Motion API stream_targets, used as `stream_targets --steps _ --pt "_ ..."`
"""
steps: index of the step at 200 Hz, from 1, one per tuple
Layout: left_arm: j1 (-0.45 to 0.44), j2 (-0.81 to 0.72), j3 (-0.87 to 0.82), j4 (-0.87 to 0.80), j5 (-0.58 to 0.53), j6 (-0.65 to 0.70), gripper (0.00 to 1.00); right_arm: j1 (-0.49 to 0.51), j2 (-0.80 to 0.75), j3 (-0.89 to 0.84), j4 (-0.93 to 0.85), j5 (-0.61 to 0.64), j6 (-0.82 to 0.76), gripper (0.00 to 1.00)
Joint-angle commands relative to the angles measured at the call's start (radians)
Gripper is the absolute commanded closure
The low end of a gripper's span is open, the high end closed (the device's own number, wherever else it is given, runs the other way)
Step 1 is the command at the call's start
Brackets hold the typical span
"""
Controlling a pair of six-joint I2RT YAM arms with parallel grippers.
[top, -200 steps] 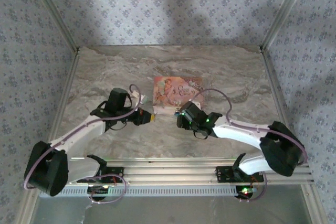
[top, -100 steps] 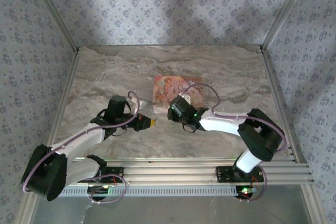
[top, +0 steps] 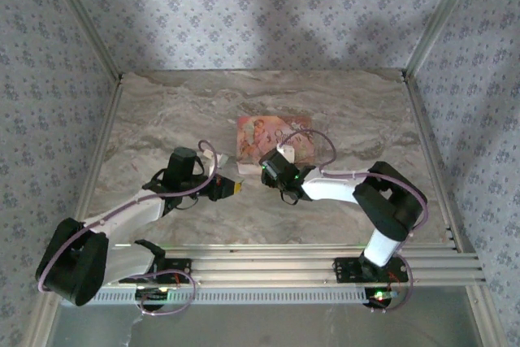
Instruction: Unlock the padlock with the key
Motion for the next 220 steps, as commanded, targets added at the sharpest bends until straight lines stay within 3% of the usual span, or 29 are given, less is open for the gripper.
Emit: stream_targets --steps 1,23,70,112,160,220 --pt "-0.008 0.004 -0.005 0.025 -0.011 0.000 1.00 -0.008 0.023 0.030 0.012 0.055 -0.009 0.57" --pt "-0.008 0.013 -0.001 0.023 -0.009 0.001 1.00 -0.014 0.032 0.032 0.011 0.065 -0.003 0.61" --pt "-0.010 0.008 -0.010 0.024 0.002 0.016 1.00 -0.019 0.036 0.064 -0.042 0.082 -0.034 0.82" --pt "-0.018 0.011 -0.015 0.023 -0.011 0.039 1.00 -0.023 0.007 0.108 -0.145 0.048 -0.082 0.91" --pt "-0.065 0.057 -0.028 0.082 -0.028 0.071 1.00 -0.060 -0.053 0.144 -0.232 -0.191 -0.141 1.00" --pt "-0.081 0.112 -0.018 0.187 -0.029 0.039 1.00 -0.142 -0.136 0.134 -0.234 -0.436 -0.131 1.00"
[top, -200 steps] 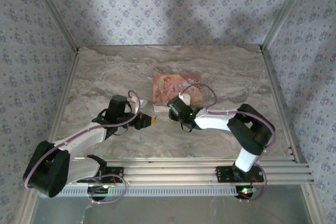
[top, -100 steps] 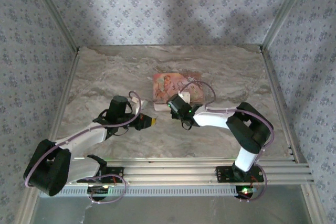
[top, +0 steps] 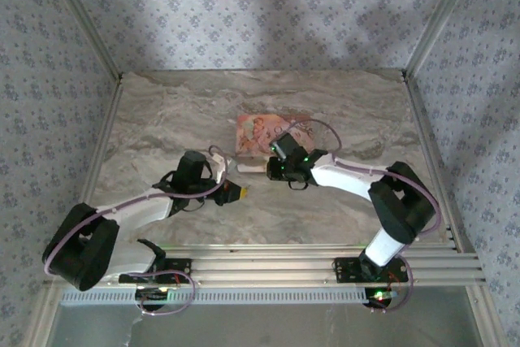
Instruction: Unlock the padlock with the key
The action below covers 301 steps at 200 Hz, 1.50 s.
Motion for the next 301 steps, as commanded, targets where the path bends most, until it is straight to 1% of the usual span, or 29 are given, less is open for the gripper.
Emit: stream_targets --steps 1,39,58,99,125,154,177,205,238,301 --pt "-0.010 0.010 0.001 0.077 0.005 0.001 1.00 -0.018 -0.062 0.027 -0.010 -0.125 -0.009 1.00" --pt "-0.013 0.015 -0.016 0.156 0.005 -0.001 1.00 -0.058 -0.099 0.055 -0.046 -0.224 -0.003 1.00" --pt "-0.022 0.014 -0.027 0.207 -0.016 0.002 1.00 -0.074 -0.106 0.075 -0.072 -0.266 0.001 1.00" --pt "-0.036 0.033 -0.043 0.310 -0.053 0.018 1.00 -0.099 -0.114 0.079 -0.066 -0.339 0.022 1.00" --pt "-0.039 0.064 -0.055 0.389 -0.071 -0.002 1.00 -0.112 -0.113 0.079 -0.060 -0.380 0.043 1.00" --pt "-0.066 0.084 -0.064 0.444 -0.124 0.002 1.00 -0.121 -0.115 0.083 -0.048 -0.415 0.069 1.00" --pt "-0.085 0.092 -0.070 0.479 -0.162 0.005 1.00 -0.127 -0.113 0.095 -0.052 -0.437 0.085 1.00" --pt "-0.094 0.117 -0.059 0.496 -0.177 0.008 1.00 -0.131 -0.111 0.110 -0.065 -0.446 0.092 1.00" --pt "-0.097 0.156 -0.050 0.529 -0.170 0.001 1.00 -0.131 -0.112 0.113 -0.058 -0.450 0.104 1.00" --pt "-0.098 0.237 -0.037 0.645 -0.158 -0.029 1.00 -0.130 -0.112 0.111 -0.049 -0.460 0.118 1.00"
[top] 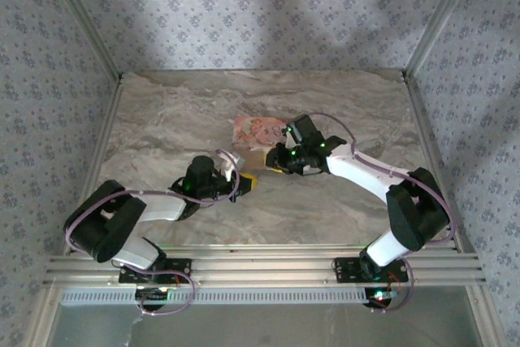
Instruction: Unlock the padlock with the key
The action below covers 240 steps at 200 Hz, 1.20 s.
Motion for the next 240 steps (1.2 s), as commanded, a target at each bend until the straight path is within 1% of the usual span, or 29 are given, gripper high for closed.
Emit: stream_targets --steps 1,135,240 --pt "-0.008 0.025 0.027 0.091 0.006 -0.016 1.00 -0.004 -0.034 0.042 0.036 -0.051 0.020 1.00" --pt "-0.032 0.109 0.093 0.113 -0.030 -0.009 1.00 0.001 -0.034 0.039 0.041 -0.040 0.051 1.00" --pt "-0.032 0.115 0.115 0.127 -0.041 -0.021 1.00 0.005 -0.034 0.037 0.043 -0.040 0.053 1.00"
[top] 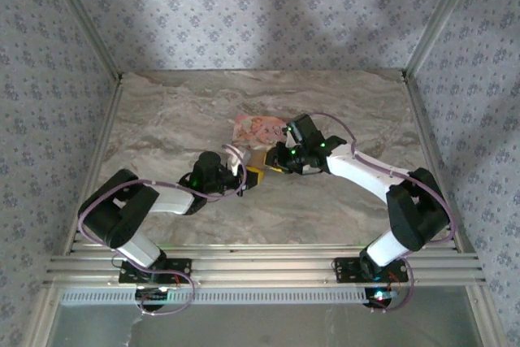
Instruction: Unlock the padlock with the key
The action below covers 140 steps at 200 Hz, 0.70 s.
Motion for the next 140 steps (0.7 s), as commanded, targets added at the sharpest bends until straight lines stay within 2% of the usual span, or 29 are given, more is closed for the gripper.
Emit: stream_targets --steps 1,67,140 --pt "-0.010 0.007 0.042 0.040 -0.013 -0.008 1.00 0.005 -0.034 0.037 0.027 -0.040 0.025 1.00" --pt "-0.010 0.001 0.041 0.067 -0.046 -0.028 1.00 0.007 -0.033 0.033 0.030 -0.040 0.024 1.00" --pt "-0.010 0.005 -0.002 0.193 -0.094 -0.084 1.00 0.007 -0.032 0.028 0.034 -0.046 0.030 1.00"
